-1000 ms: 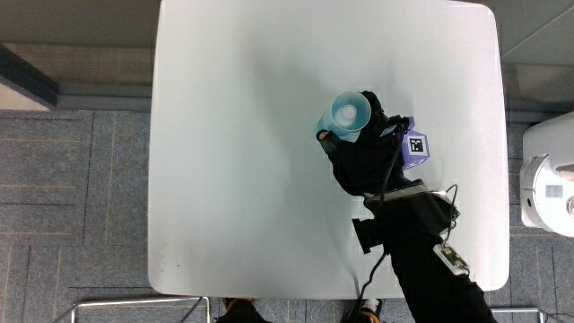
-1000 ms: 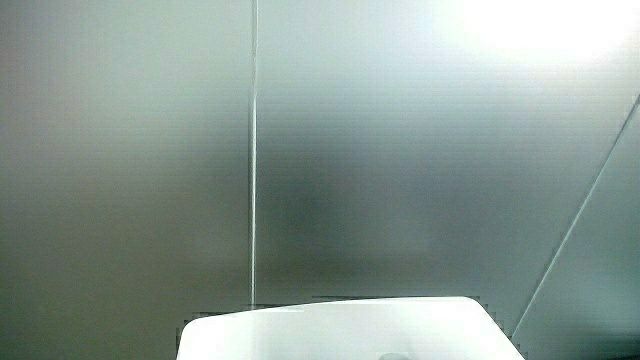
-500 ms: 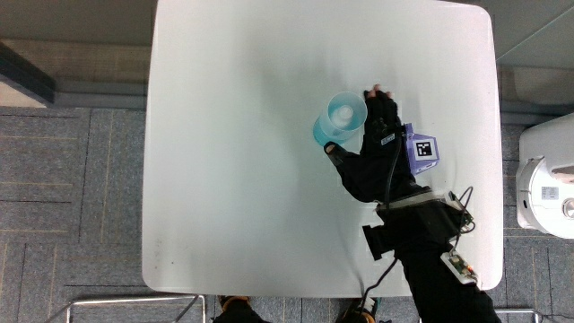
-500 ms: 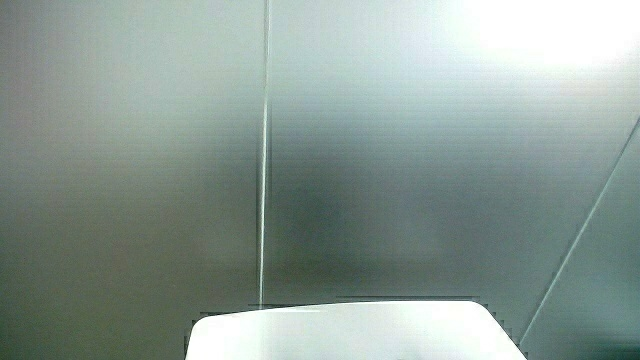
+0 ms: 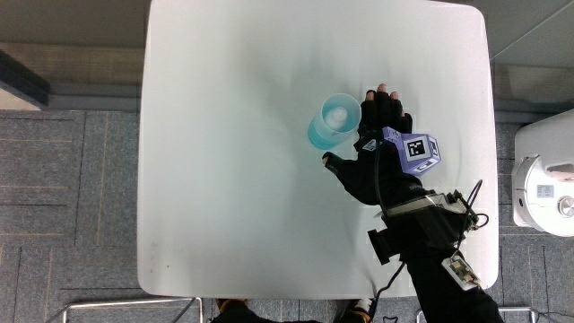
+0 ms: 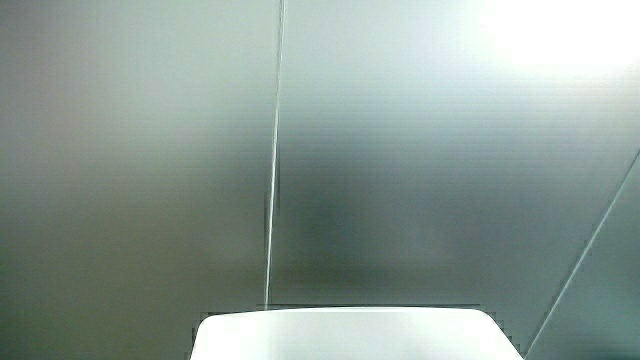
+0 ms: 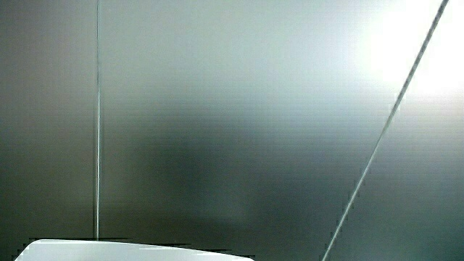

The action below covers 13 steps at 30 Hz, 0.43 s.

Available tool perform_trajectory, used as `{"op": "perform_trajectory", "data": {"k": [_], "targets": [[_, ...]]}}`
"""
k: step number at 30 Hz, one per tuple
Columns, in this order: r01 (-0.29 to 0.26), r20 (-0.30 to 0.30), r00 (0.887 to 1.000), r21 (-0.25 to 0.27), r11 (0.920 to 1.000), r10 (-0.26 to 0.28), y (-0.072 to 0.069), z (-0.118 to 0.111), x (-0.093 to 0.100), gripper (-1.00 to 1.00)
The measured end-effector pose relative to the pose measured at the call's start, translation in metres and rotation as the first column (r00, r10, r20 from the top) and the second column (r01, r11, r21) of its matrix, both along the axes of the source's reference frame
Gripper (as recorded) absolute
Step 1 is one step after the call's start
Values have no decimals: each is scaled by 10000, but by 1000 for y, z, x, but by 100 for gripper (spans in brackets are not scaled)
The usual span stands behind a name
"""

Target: Place cleaning spray

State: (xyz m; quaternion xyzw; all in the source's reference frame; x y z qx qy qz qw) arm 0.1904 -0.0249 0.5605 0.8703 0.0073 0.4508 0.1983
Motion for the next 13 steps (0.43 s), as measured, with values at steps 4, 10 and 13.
{"op": "perform_trajectory", "data": {"k": [4,10,13], "targets": [[19,203,9998,-102,9999,-17,1,1,0,-100],[129,-48,9999,-261,9996,-130,3,0,2,-100],[-3,171,9999,-531,9986,12,6,4,6,-100]]}}
